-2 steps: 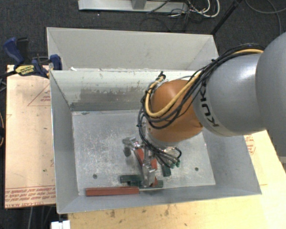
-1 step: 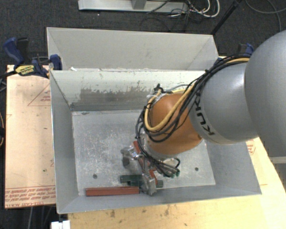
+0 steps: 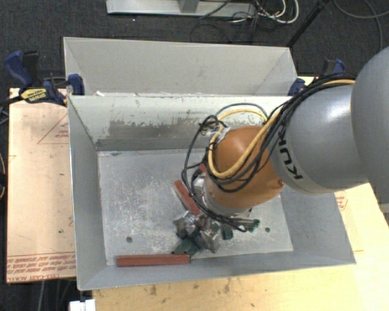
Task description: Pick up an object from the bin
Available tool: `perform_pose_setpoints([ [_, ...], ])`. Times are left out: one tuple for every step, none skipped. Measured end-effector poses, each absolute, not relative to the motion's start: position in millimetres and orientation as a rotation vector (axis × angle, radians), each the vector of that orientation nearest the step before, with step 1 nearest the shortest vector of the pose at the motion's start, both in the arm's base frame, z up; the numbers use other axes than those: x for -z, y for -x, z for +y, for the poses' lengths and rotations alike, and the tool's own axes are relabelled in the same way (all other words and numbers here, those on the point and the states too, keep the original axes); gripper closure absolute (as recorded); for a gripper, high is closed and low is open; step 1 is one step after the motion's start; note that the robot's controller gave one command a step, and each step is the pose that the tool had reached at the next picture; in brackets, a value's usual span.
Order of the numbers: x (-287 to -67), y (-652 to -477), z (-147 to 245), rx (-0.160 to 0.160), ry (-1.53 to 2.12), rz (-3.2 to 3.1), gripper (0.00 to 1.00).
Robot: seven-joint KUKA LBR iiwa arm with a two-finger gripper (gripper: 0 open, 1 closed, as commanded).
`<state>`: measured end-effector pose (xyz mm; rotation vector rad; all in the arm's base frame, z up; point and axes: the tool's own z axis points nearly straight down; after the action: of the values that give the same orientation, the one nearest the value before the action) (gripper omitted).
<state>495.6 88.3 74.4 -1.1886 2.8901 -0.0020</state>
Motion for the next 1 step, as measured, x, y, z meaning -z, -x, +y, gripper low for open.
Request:
perform_pose_setpoints([
  [-74.4, -495.7, 88.4, 0.002, 1.188, 2.890, 1.00],
])
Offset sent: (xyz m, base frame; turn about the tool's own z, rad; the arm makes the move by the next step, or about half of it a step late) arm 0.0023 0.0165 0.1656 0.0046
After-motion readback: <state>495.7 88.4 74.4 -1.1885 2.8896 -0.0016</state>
